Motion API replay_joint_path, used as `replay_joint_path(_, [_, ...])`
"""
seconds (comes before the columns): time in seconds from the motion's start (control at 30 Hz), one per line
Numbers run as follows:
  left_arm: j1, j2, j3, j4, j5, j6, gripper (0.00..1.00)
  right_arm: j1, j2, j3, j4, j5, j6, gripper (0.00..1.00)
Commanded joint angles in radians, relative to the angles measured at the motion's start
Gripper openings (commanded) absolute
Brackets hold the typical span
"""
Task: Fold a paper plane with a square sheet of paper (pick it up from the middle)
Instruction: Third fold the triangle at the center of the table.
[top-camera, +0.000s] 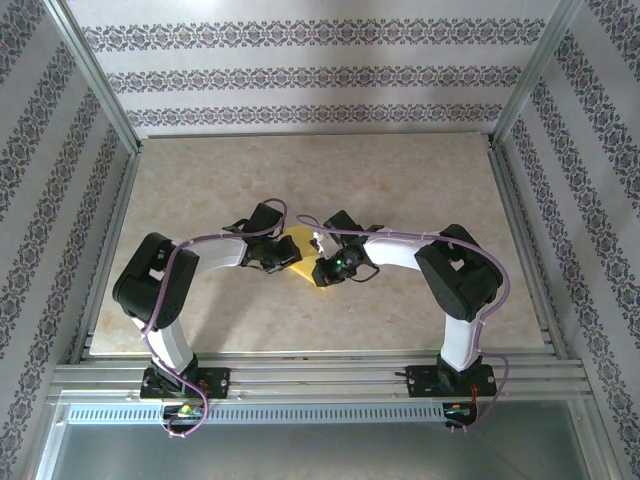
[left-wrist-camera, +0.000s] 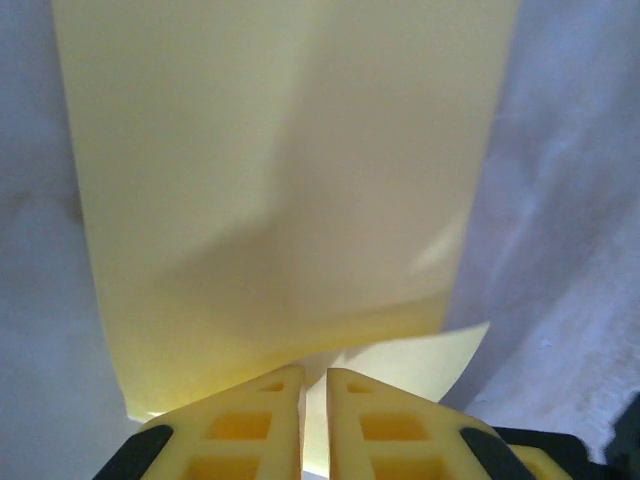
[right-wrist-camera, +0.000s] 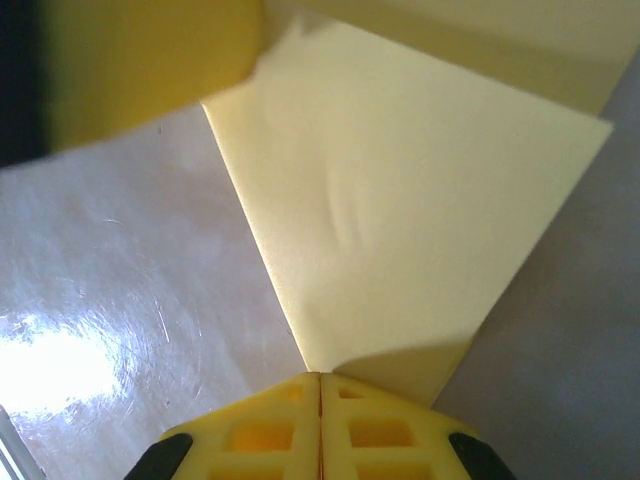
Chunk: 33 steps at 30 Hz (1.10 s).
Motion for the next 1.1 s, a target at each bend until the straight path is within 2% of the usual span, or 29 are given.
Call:
replay_joint_path(0.0, [-0.024,-0.074,-0.051,0.056,-0.015,-0.053,0.15,-0.01,0.043,-0.005,-0.042,0.046,0.026,0.09])
replay_joint_path(0.13, [-0.054,-0.075,-0.121,0.172,0.014,-0.113,0.13,-0.013,0.047,-0.005,-0.045,0.045,0.033,0.09])
replay_joint_path(0.3, [-0.095,-0.033,-0.116,0.206,0.022,-0.122,0.08,-0.015,0.052,-0.002,-0.052,0.044,0.036,0.09])
replay_joint_path(0.73, [-0.12,0.028,-0.105,0.202,0.002,-0.09,0.05,-0.017,0.055,-0.003,-0.062,0.046,0.044,0.09])
replay_joint_path(1.07, [-0.087,0.003,-0.132,0.097,-0.11,-0.004,0.05,-0.021,0.067,0.0,-0.095,0.069,0.038,0.09])
